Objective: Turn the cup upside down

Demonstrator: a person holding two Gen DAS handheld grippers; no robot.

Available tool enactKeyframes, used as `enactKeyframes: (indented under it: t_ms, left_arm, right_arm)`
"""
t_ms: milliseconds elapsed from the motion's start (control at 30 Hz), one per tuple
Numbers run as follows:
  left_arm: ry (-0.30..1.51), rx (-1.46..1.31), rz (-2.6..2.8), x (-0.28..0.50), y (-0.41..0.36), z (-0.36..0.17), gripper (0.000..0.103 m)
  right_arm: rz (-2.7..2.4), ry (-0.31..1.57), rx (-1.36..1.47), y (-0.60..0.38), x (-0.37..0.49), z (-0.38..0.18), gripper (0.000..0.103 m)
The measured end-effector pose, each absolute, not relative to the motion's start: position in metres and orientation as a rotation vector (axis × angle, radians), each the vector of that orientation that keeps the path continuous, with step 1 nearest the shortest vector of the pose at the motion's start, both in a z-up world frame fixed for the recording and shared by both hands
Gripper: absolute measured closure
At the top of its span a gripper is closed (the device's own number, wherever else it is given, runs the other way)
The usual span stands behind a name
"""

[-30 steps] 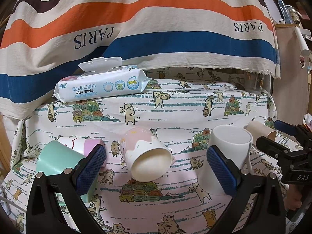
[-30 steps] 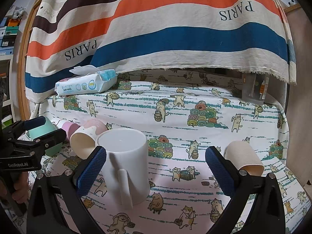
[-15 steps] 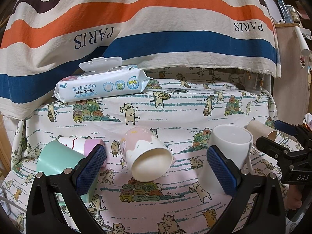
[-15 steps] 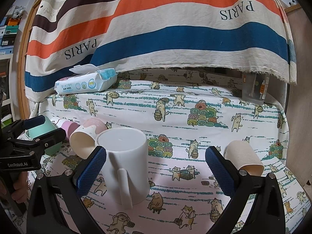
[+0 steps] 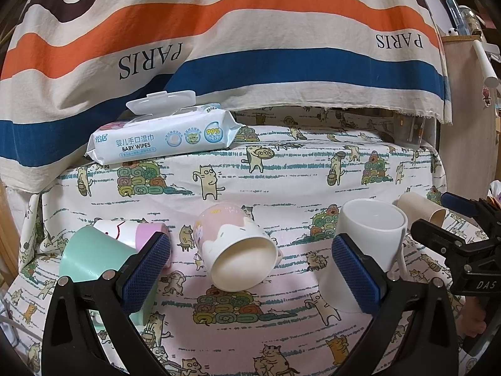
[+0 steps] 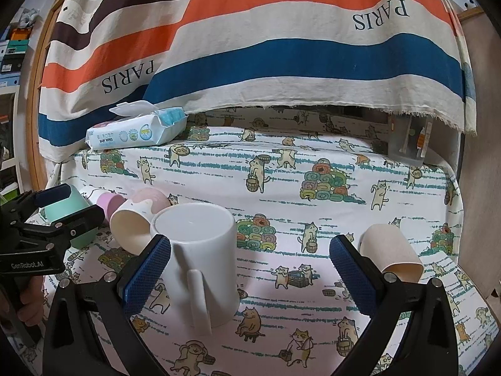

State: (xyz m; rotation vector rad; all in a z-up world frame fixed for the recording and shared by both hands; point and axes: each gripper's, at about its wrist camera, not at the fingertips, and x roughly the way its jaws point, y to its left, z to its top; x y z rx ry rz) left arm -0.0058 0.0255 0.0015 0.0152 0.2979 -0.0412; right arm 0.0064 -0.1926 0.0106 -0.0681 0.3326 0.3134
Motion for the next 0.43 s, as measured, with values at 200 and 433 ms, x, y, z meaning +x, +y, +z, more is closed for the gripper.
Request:
enactKeyframes:
  t_ms: [200,433]
  left_arm:
    - [0.3,0.018,-0.041,-0.0054,0.0257,0.0015,0.001]
    - [0.299,0.018,-0.042,-0.0052,0.0259,0.0015,0.001]
  right_arm:
    - [0.315,0.332,-0.069,-0.1933,0.0066,0.0103,0.001]
    - [0.315,0.332,-0.07,-0.194,0.0067,0.0102,0.001]
